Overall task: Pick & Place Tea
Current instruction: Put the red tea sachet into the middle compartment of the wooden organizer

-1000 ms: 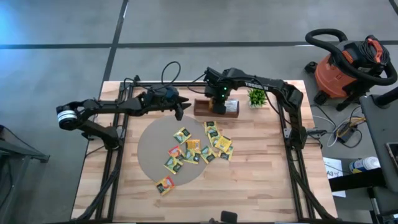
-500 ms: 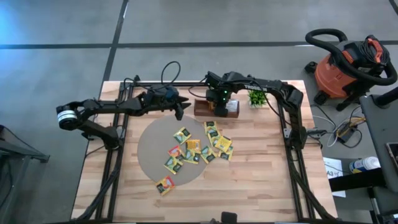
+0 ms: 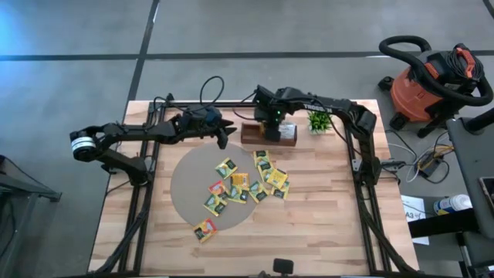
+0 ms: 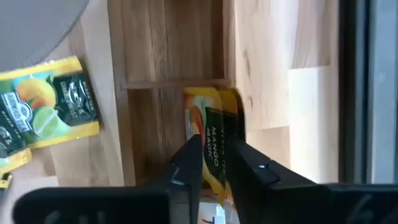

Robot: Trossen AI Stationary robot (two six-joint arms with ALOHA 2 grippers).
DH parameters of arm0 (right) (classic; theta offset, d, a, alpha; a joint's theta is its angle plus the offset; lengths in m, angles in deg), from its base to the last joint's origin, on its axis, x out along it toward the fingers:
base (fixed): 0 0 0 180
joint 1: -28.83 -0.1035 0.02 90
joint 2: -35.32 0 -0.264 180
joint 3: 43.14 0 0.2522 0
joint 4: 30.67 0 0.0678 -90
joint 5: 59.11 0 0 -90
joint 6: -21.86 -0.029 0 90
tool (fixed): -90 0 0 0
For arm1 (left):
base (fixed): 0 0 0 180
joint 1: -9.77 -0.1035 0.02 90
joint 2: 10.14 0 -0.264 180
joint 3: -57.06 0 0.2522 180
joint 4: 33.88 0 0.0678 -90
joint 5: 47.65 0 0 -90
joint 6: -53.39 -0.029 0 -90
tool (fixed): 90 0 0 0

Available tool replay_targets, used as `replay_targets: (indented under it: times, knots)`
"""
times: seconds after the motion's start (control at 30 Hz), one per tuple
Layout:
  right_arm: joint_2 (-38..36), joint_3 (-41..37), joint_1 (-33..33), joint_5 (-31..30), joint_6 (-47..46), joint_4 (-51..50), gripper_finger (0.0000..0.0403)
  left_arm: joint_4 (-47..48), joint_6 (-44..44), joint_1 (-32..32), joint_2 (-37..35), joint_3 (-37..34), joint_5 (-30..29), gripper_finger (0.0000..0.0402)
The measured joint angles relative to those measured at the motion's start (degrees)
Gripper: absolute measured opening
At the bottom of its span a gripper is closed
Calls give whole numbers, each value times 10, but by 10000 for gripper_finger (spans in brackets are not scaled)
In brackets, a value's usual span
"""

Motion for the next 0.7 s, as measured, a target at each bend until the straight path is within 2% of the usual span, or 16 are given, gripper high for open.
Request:
replay_targets:
  times: [0.27,0.57,0.7]
  knots:
    - [-5,47,0,-15,0,-39,110,67,-5,0,-4,0,0,149]
    - [-21,101,0,-12,-9,-44,116,280,-40,0,-40,-1,1,149]
    - [-21,106,-5,17,-47,-48,116,314,-40,3,-67,-18,7,149]
